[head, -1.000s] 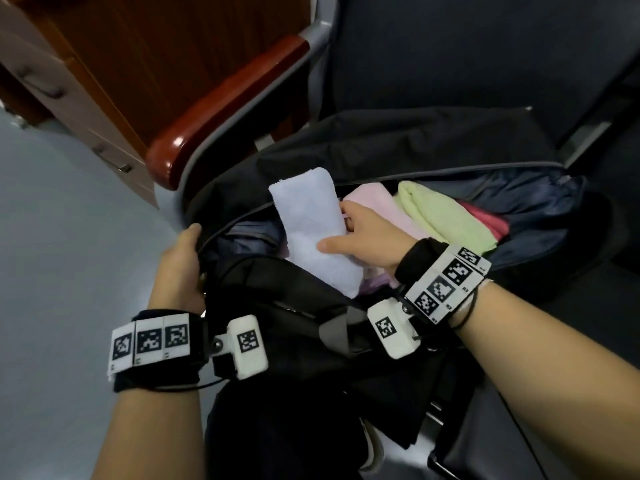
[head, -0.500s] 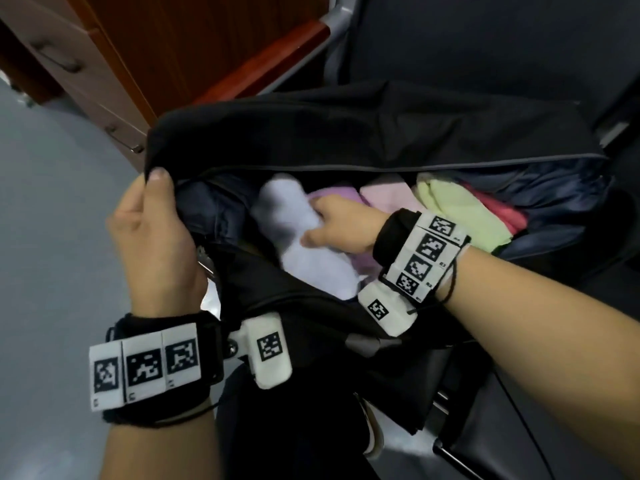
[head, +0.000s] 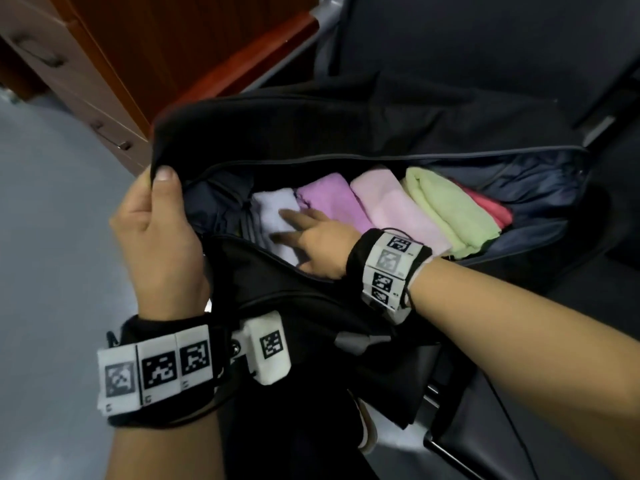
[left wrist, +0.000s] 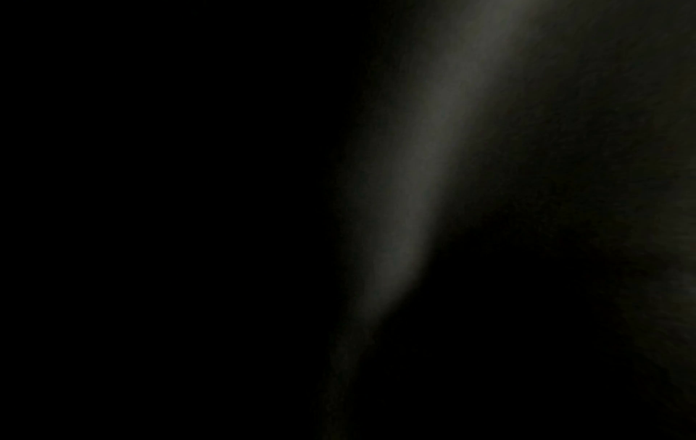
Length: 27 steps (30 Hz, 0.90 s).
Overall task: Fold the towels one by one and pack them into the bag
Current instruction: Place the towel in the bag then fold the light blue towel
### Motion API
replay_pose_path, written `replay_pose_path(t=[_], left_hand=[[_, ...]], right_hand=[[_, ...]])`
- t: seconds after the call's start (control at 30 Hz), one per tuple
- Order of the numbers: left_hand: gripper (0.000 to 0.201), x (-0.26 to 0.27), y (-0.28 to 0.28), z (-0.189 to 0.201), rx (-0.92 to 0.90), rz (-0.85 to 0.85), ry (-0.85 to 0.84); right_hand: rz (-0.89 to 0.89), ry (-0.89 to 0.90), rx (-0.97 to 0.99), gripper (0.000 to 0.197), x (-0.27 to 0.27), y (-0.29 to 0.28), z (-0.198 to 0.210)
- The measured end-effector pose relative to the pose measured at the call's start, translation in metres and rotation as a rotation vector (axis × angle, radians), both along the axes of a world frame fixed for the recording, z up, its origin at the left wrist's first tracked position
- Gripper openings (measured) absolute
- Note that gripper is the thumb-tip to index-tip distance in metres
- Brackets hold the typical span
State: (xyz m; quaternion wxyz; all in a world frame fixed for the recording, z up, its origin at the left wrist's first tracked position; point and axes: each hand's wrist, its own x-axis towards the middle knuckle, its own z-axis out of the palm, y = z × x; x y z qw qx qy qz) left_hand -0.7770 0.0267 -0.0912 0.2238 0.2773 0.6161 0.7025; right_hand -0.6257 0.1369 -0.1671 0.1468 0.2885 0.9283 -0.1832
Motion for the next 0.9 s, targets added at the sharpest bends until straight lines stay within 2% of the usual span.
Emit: replay_pose_path(t=[0.07,0.1,0.17,0.23,0.3,0.43,0.5,0.57,0.73,0.9], left_hand=[[0.027,0.002,-0.001,0.002,-0.038,-0.020,-0.002],[0.029,0.003,-0.002,0.003,-0.062,-0.038,0.002],[0.035,0.007,-0.003,0.004,-0.127,-0.086,0.050],[0.043,0.016,-0.004,0.007,-0.199,-0.141,0.140],[0.053,0.027,-0.004,0.011,-0.270,-0.175,0.256],[0.072,0.070,-0.012,0.019,-0.501,-0.134,0.615],[0.067,0.105,-0.016,0.025,-0.510,-0.127,0.736],[0.059,0.144,-0.015,0.028,-0.461,-0.186,0.788],[0.037,0.267,-0.011,0.023,-0.379,-0.558,0.705],[0.027,0.412,-0.018,0.010,-0.325,-0.872,0.721]], right_hand=[[0.050,-0.102,-0.030,0.071,0.007,-0.002,-0.002],[0.060,-0.087,-0.032,0.068,0.011,-0.001,0.000],[0.037,0.025,-0.051,0.061,0.023,-0.002,0.010],[-0.065,0.167,-0.101,0.057,0.040,-0.007,0.024],[-0.169,0.261,-0.103,0.057,0.064,-0.014,0.039],[-0.334,0.406,-0.049,0.053,0.127,-0.036,0.063],[-0.424,0.466,-0.005,0.050,0.169,-0.050,0.070],[-0.531,0.493,0.041,0.048,0.217,-0.065,0.077],[-0.806,0.529,0.116,0.045,0.360,-0.113,0.081],[-1.147,0.542,0.202,0.038,0.520,-0.173,0.072]])
